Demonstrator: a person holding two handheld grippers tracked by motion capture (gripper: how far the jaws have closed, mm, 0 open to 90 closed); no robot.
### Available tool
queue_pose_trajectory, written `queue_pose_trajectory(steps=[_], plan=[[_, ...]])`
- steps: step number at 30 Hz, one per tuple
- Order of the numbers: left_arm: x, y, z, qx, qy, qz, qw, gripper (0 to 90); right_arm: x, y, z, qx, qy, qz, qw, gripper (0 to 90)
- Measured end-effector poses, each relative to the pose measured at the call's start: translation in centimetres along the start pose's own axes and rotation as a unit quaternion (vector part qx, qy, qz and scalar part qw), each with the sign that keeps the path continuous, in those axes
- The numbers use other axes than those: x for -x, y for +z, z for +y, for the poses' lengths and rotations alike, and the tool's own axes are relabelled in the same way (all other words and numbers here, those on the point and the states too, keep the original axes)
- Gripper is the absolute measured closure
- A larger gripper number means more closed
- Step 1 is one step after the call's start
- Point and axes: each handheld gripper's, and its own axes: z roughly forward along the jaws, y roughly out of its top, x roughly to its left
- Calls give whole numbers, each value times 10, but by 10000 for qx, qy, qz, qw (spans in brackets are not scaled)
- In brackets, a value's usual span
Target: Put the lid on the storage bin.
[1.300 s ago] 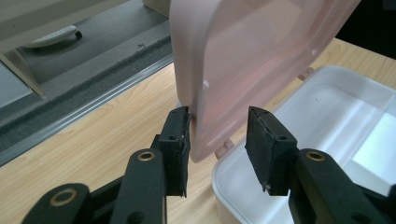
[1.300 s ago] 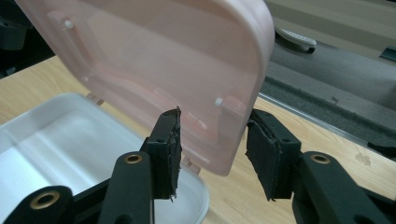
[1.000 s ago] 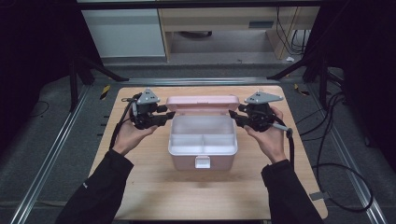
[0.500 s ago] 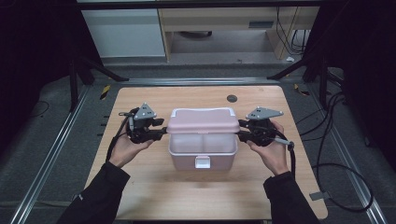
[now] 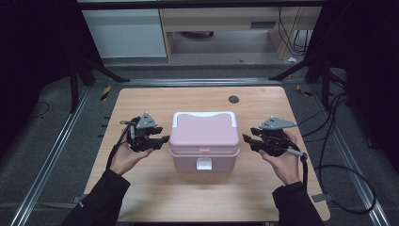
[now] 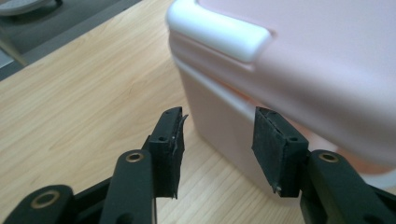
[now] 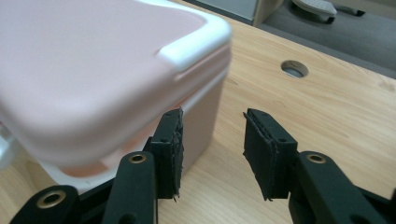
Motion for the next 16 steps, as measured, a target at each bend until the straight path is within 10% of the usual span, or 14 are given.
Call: queue_pose_trajectory(steps=[16], plan=[[-22, -6, -69, -271, -962, 346, 9944, 392, 27, 0, -48, -226, 448, -788, 9956, 339]])
